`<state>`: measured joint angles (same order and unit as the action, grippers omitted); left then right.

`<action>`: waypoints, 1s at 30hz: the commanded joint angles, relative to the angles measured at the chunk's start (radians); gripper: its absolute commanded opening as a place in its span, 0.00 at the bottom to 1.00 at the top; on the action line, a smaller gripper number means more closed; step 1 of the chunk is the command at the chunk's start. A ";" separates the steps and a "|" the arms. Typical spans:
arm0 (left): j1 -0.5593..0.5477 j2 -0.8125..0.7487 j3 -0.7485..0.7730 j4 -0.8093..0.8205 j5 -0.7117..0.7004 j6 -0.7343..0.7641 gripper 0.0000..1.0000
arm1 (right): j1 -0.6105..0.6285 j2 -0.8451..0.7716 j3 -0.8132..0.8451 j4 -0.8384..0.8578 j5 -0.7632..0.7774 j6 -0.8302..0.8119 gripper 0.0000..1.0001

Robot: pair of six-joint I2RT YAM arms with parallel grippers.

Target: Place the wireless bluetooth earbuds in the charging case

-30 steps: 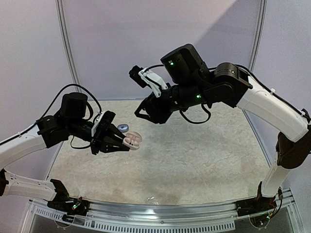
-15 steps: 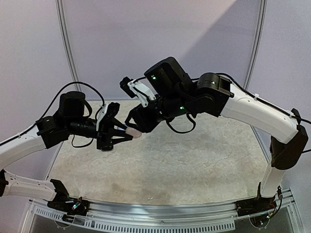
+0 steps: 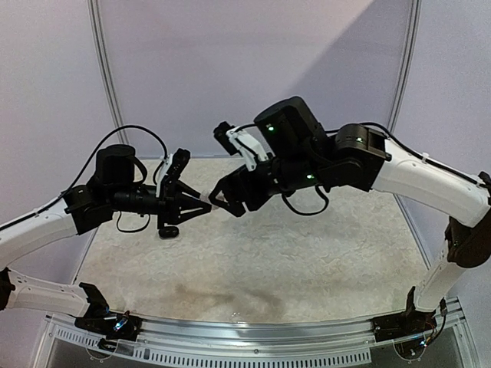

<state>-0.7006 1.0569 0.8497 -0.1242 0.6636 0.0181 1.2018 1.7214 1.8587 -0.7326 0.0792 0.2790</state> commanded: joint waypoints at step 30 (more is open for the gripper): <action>0.073 0.076 0.007 0.186 0.041 -0.512 0.00 | 0.086 -0.064 -0.391 0.585 0.271 -1.030 0.96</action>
<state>-0.6449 1.1255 0.8379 0.0372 0.6960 -0.4736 1.3014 1.6749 1.4460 -0.1001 0.4084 -0.7250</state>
